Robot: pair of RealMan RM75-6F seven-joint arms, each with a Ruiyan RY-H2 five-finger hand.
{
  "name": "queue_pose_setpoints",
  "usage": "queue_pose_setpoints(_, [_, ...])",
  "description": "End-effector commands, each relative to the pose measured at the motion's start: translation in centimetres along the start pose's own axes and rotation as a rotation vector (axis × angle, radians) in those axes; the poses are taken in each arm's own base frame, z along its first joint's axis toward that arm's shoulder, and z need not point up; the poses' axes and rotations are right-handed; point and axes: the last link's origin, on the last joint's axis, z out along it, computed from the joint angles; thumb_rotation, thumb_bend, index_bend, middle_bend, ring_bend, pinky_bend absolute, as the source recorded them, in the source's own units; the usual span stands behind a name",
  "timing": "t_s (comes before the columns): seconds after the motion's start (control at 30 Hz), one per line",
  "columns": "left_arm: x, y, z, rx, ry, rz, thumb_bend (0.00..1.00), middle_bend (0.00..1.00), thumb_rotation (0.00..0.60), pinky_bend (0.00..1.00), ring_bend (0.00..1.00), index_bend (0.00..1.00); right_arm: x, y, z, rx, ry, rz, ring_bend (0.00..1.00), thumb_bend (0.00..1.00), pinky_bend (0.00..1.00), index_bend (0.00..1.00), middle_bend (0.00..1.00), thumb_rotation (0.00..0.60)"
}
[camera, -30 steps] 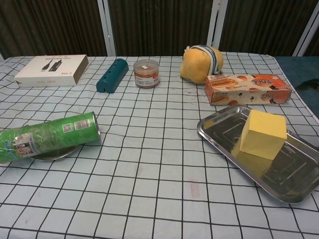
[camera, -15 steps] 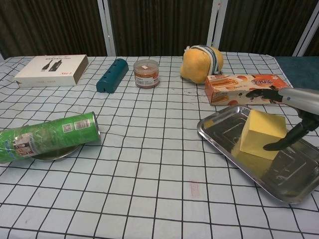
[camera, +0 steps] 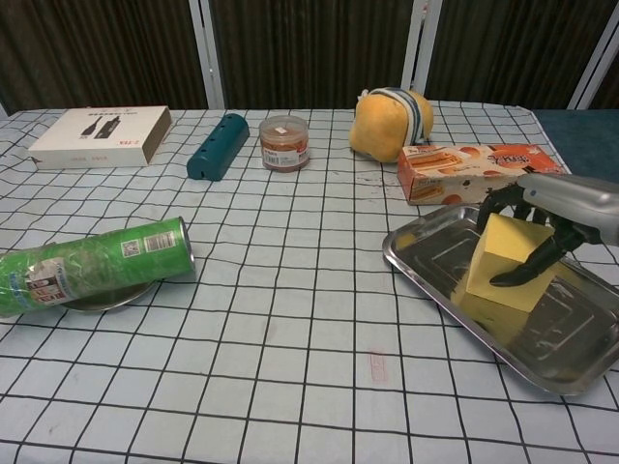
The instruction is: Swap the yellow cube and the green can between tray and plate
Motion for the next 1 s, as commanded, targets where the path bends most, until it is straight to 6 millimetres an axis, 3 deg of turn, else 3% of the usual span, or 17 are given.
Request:
queue_pose_setpoints(0.03, [0.0,0.0,0.0,0.001,0.000,-0.002,0.35,0.01,0.600,0.17,0.00,0.00,0.2,-0.2,0.3,-0.001,0.030,0.014,0.65,0.31,0.69,0.66,0.52,0.600])
queue_pose_setpoints(0.3, [0.1,-0.3,0.1,0.027,0.007,0.004,0.35,0.01,0.600,0.17,0.00,0.00,2.8,-2.5,0.9,0.087,0.121,0.076,0.67,0.33,0.70,0.68,0.54,0.600])
queue_pose_setpoints(0.53, [0.0,-0.3,0.1,0.022,-0.001,0.019,0.35,0.01,0.600,0.17,0.00,0.00,6.0,-7.3,4.8,0.231,0.124,0.082,0.67,0.33,0.70,0.68,0.54,0.600])
queue_pose_setpoints(0.9, [0.1,-0.4,0.1,0.025,-0.008,0.020,0.35,0.01,0.600,0.17,0.00,0.00,4.7,-14.5,10.4,0.333,0.153,0.049,0.66,0.33,0.70,0.67,0.54,0.600])
queue_pose_setpoints(1.0, [0.2,-0.5,0.1,0.026,-0.005,0.017,0.35,0.02,0.600,0.17,0.00,0.00,4.2,-15.8,11.8,0.347,0.163,0.055,0.57,0.33,0.63,0.65,0.54,0.600])
